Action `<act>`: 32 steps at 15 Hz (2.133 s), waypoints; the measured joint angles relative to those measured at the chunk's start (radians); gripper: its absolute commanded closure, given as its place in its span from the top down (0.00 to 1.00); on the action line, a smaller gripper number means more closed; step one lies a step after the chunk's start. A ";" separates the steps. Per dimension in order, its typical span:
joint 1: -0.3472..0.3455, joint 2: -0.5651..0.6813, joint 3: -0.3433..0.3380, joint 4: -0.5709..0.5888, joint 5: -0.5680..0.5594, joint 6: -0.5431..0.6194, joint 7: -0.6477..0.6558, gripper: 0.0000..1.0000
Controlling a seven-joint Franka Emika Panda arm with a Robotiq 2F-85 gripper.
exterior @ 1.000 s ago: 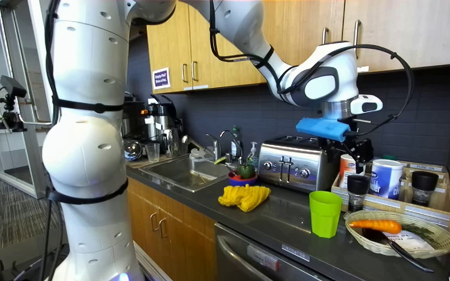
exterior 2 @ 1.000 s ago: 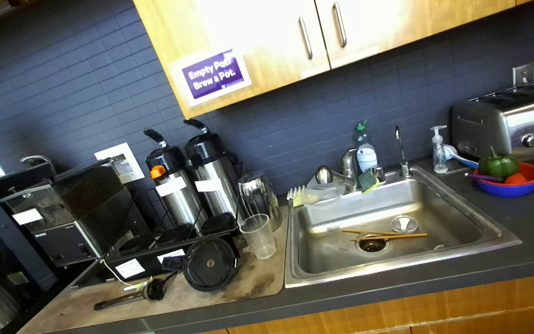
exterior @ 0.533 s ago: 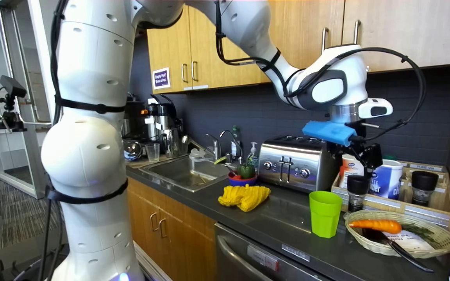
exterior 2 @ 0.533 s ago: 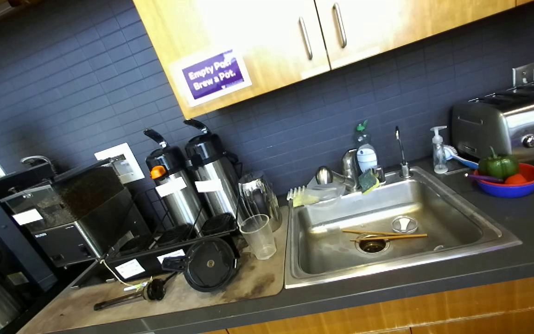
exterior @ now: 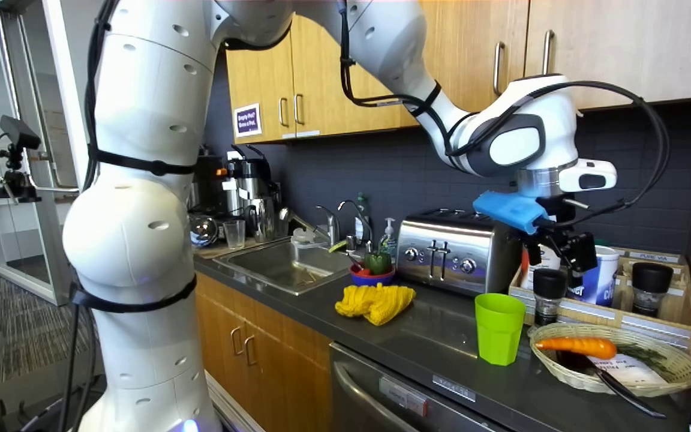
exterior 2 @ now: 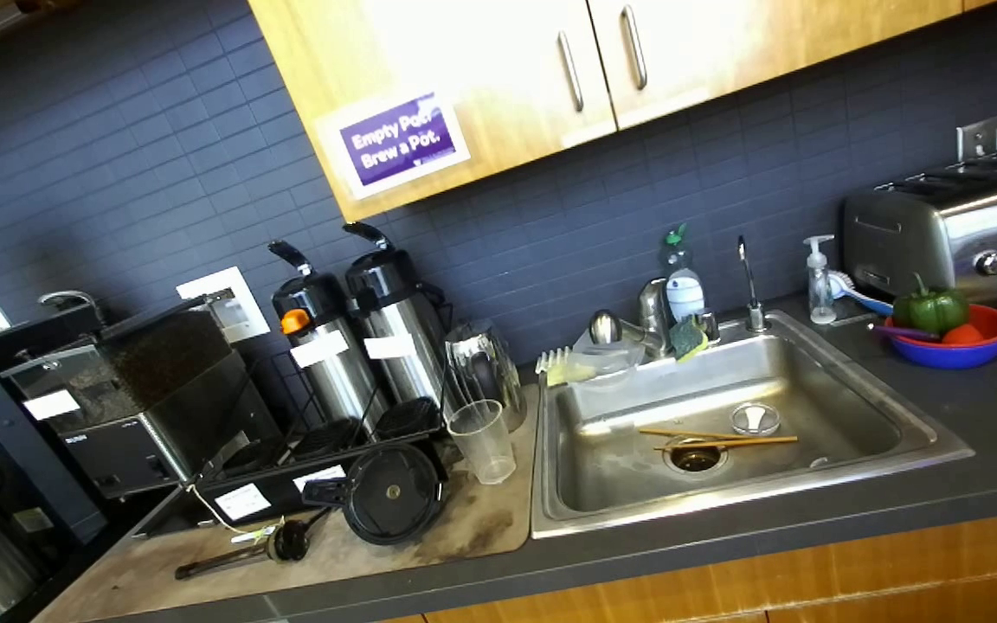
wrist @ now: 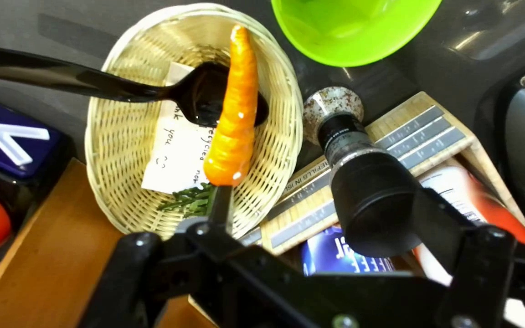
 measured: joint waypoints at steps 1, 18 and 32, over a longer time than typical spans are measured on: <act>0.000 0.007 -0.001 0.002 0.000 0.000 0.014 1.00; -0.027 0.032 -0.020 0.006 0.015 -0.002 0.124 1.00; -0.027 0.046 -0.018 0.007 0.015 -0.020 0.123 1.00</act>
